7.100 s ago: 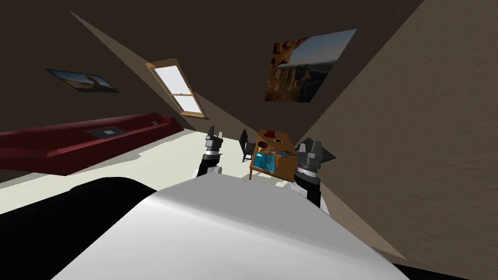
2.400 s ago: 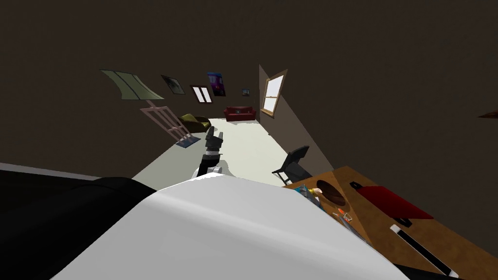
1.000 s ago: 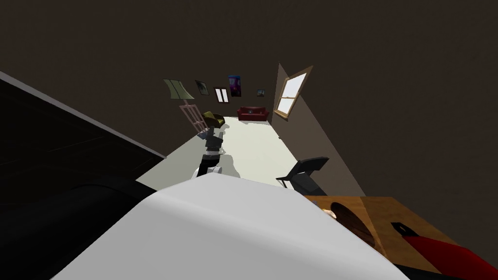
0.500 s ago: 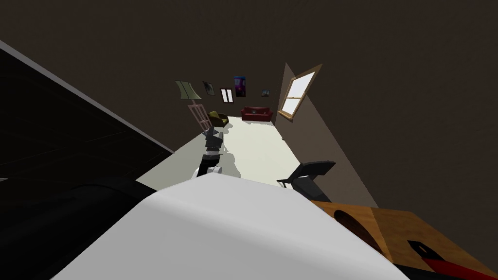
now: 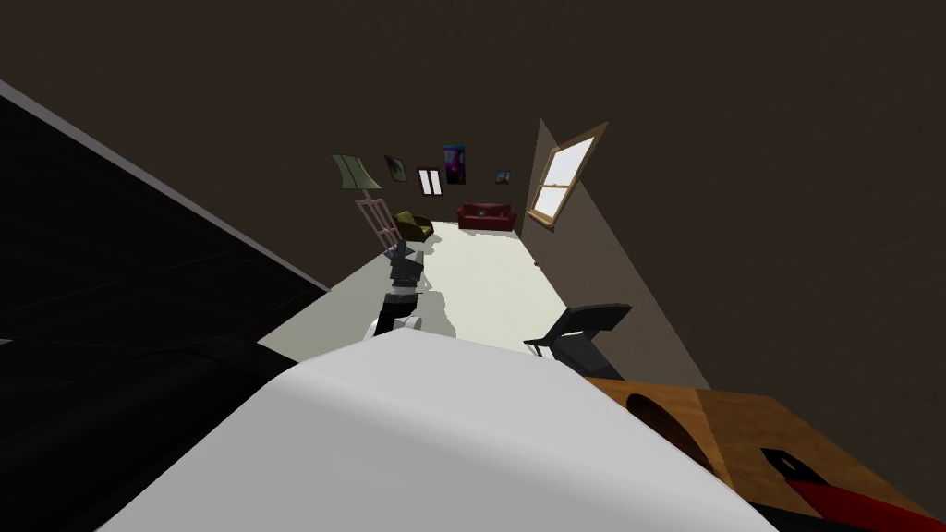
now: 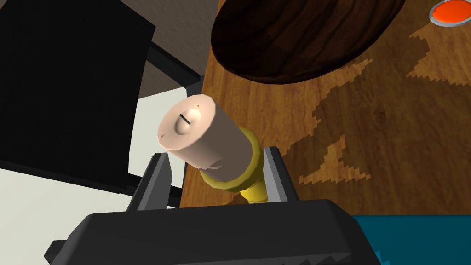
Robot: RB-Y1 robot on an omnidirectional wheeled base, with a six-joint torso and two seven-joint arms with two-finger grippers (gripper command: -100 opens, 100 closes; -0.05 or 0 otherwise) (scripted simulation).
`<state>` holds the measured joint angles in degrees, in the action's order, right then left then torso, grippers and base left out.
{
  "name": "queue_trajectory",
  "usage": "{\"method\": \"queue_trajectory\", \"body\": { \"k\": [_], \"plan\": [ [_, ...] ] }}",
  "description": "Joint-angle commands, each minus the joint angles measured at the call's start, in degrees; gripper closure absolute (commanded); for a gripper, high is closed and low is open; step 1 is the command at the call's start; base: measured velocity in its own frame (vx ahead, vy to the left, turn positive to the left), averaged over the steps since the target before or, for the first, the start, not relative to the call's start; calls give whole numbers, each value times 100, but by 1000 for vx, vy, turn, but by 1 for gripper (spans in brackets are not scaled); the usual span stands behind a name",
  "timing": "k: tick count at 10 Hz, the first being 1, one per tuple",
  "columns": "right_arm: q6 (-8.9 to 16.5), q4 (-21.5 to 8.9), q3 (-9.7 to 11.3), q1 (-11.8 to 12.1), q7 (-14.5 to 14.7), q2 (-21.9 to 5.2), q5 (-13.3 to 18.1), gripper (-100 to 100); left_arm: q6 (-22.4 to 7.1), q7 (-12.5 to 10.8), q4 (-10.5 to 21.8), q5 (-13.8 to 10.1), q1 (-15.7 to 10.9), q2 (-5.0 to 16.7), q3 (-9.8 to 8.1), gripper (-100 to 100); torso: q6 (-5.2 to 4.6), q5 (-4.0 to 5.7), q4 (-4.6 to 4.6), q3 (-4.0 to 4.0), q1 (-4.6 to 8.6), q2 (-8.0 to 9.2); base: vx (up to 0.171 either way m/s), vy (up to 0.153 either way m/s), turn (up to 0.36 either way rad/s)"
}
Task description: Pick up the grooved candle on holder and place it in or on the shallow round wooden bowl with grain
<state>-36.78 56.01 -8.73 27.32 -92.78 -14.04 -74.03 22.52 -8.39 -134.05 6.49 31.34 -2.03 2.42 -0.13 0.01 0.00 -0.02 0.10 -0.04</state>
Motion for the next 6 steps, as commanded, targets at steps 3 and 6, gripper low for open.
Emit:
{"method": "queue_trajectory", "body": {
  "k": [3, 6],
  "plan": [
    [0, -3, 1, 2, 9, -3, 4, 100, 0, 0, 0, 0, 0, 0, 0, 0, -2, 1, 3, 3, -1, 2, 0, 0, 0],
    [-10, 33, 57, 172, -178, -90, -3, 100, 0, 0, 0, 0, 0, 0, 0, 0, -2, 1, 2, 3, -1, 3, 6, 17, 9]
  ]
}}
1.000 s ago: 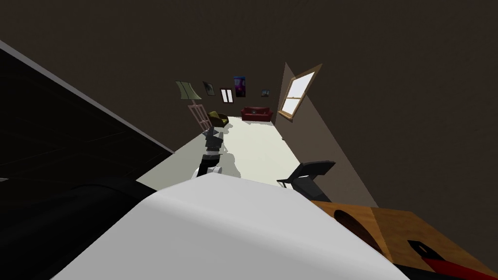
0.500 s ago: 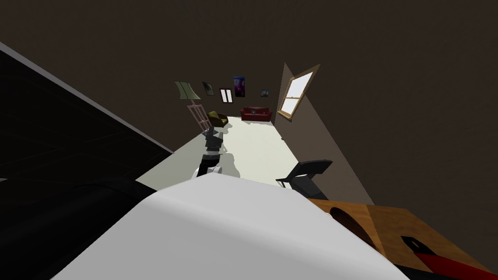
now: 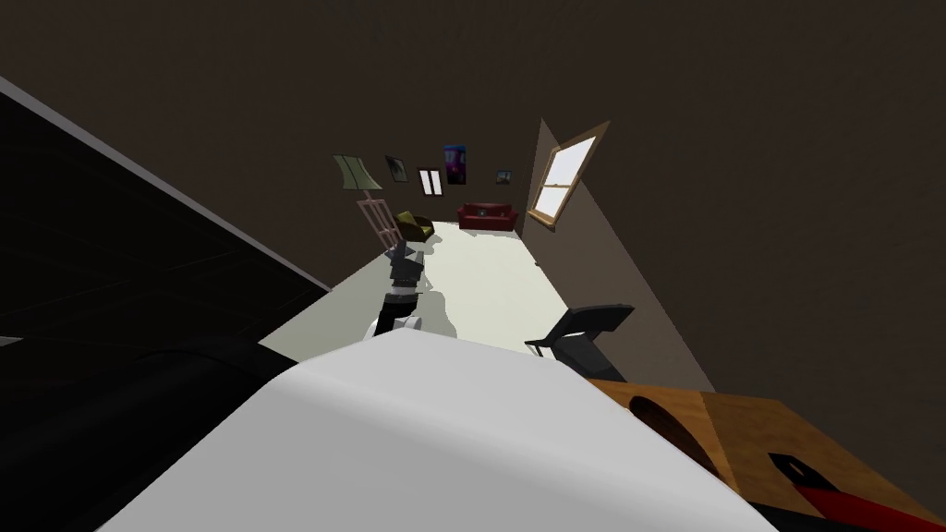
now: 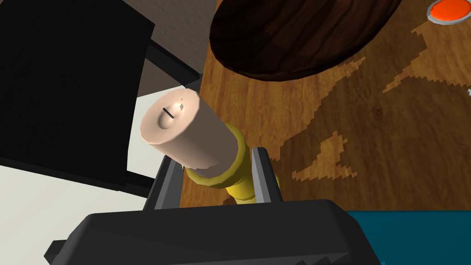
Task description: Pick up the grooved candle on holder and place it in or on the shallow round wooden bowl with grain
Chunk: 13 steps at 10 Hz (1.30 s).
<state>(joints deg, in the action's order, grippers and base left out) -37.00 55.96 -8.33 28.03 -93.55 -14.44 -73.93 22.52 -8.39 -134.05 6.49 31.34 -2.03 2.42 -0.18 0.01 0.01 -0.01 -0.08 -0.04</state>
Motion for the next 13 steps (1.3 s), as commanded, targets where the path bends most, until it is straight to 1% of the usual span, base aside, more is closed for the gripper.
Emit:
{"method": "queue_trajectory", "body": {
  "k": [1, 2, 3, 4, 5, 7, 8, 9, 10, 11, 13],
  "plan": [
    [0, 0, 0, 0, 0, 0, 0, 100, 0, 0, 0, 0, 0, 0, 0, 0, 0, 0, 0, 0, 0, 0, 10, 31, -5],
    [-8, -3, 2, 11, -27, -8, 0, 0, 0, 0, 0, 0, 0, 0, 0, 0, 2, 0, 1, 0, -2, 0, 0, 0, 0],
    [88, -45, -102, 19, -66, -86, 39, 100, 0, 0, 0, 0, 0, 0, 0, 0, 2, 0, 1, 2, 1, 2, 9, 107, 6],
    [147, -75, -170, 26, -90, -140, 61, 100, 0, 0, 0, 0, 0, 0, 0, 0, 1, -2, 1, 1, -33, 1, 27, 179, -20],
    [300, -153, -338, 39, -151, -284, 116, 100, 0, 0, 0, 0, 0, -1, 1, 0, -2, 2, -2, -1, -72, 0, 83, 229, -46],
    [488, -247, -541, 48, -222, -467, 179, 100, 0, 0, 0, 0, 1, -1, 1, 0, -3, 1, -8, -11, -118, -15, 71, 172, -29],
    [593, -298, -650, 52, -260, -569, 213, 100, 0, 0, 0, 0, 1, -1, 1, 0, -4, 0, -8, -8, -121, -8, 42, 112, -19],
    [593, -298, -650, 52, -260, -569, 213, 100, 0, 0, 0, 0, 0, 0, 0, 0, -6, -4, -7, -4, -117, -1, 30, 61, -15],
    [812, -402, -880, 58, -340, -785, 285, 100, 0, 0, 0, 0, 0, 0, 0, 0, -5, 1, -8, -2, -102, 3, 67, 93, -25],
    [812, -402, -880, 58, -340, -785, 285, 100, 0, 0, 0, 0, 1, 0, 0, 0, -8, -1, -10, -8, -108, -6, 60, 88, -26],
    [1035, -504, -1111, 63, -420, -1006, 358, 100, 0, 0, 0, 0, 0, 0, 0, 0, -8, -2, -12, -8, -105, -6, 53, 84, -14]
  ]
}}
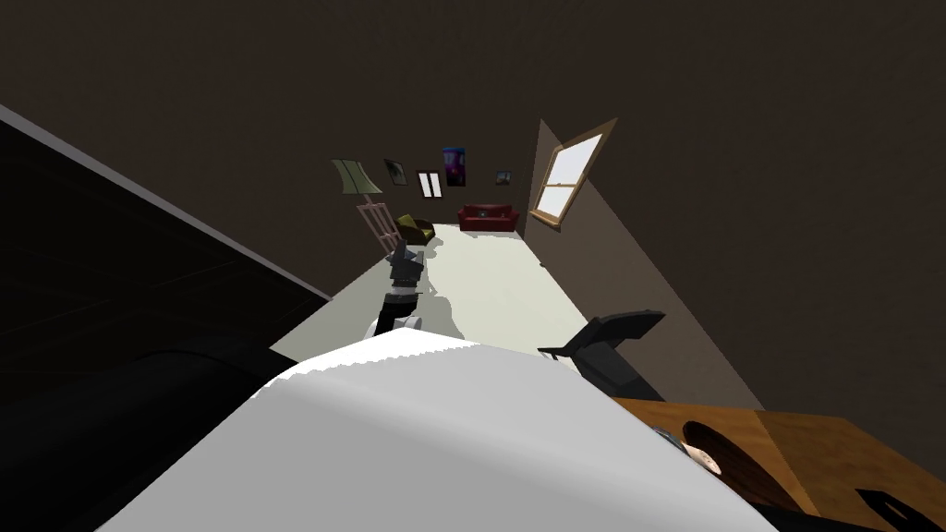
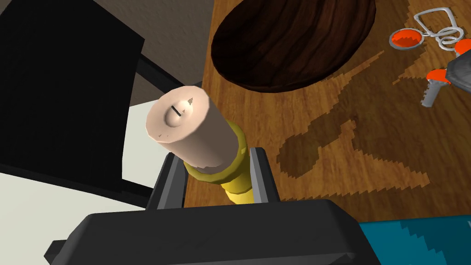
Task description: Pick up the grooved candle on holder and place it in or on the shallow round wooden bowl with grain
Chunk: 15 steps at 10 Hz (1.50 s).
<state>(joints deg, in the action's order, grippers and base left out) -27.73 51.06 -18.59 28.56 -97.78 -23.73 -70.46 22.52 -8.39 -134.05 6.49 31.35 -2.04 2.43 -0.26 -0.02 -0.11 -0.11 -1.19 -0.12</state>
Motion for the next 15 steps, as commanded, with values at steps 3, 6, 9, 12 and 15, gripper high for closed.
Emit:
{"method": "queue_trajectory", "body": {
  "k": [3, 6, 9, 12, 15],
  "plan": [
    [417, -140, -397, 9, -98, -381, 116, 100, 0, 0, 0, 0, 0, 0, 0, 0, 0, -2, -1, -2, 0, -3, 54, 90, -20],
    [785, -250, -729, -19, -199, -753, 226, 100, 0, 0, 0, 0, 0, 0, 0, 0, 2, 0, 0, 0, -1, 0, 46, 87, -14],
    [929, -249, -634, -84, -300, -1057, -36, 100, 0, 0, 0, 0, -1, 1, -1, 0, 9, 2, 6, 12, 35, 21, -25, -26, 32],
    [890, -246, -392, -129, -335, -1157, -322, 100, 0, 0, 0, 0, -1, 2, -2, 0, 5, 22, 17, 35, 92, 56, -85, -139, 38],
    [823, -257, -90, -175, -362, -1243, -656, 100, 0, 0, 0, 0, -1, 2, -2, 0, 3, 30, 21, 38, 100, 58, -79, -139, 43]
  ]
}}
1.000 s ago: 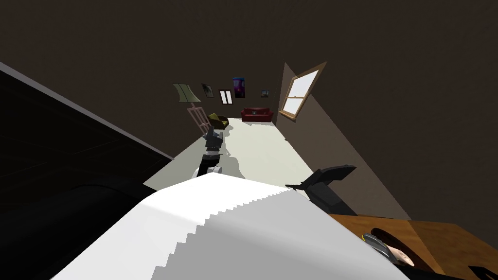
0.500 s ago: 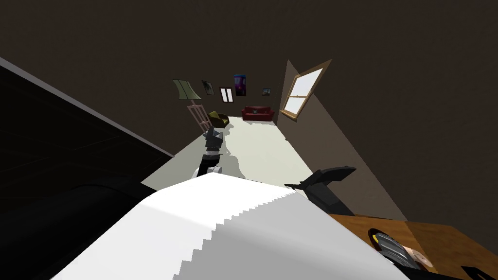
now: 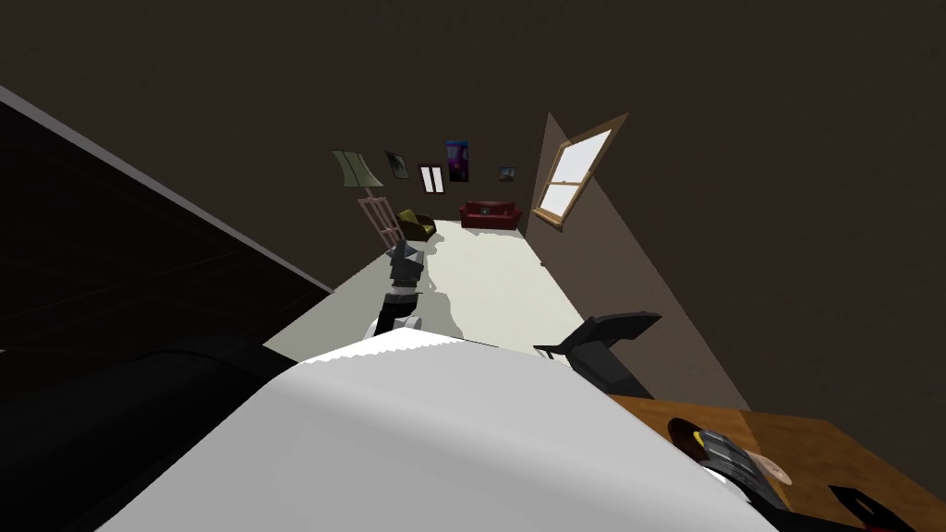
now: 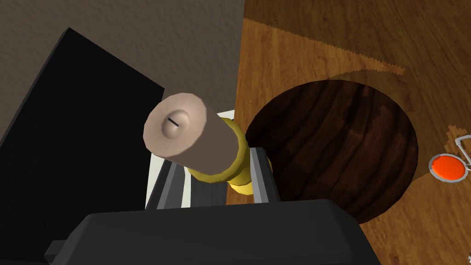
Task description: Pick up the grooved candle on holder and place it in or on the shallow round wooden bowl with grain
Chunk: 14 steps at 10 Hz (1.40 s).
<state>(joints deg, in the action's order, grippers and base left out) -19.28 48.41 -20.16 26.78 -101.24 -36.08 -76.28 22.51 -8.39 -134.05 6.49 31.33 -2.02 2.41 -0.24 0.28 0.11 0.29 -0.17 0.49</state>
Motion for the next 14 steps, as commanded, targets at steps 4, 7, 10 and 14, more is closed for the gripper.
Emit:
{"method": "queue_trajectory", "body": {
  "k": [4, 7, 10, 14],
  "plan": [
    [-122, -16, 457, -45, -39, -84, -487, 100, 0, 0, 0, 0, 0, 0, 0, 0, -5, 3, 0, 2, -6, 4, -92, -128, 32],
    [-210, -37, 762, -82, -30, -107, -775, 100, 0, 0, 0, 0, 0, 0, 0, 0, -7, 2, -1, 0, -7, 2, -83, -117, 31],
    [-175, 29, 661, -53, 52, -79, -771, -100, 0, 0, 0, 0, 1, -1, 1, 0, -6, -6, -8, -15, -47, -24, -15, -21, 3],
    [-175, 29, 661, -52, 52, -79, -771, 0, 0, 0, 0, 0, 1, -1, 1, 0, -6, -8, -10, -20, -57, -33, 0, 0, 0]
  ]
}}
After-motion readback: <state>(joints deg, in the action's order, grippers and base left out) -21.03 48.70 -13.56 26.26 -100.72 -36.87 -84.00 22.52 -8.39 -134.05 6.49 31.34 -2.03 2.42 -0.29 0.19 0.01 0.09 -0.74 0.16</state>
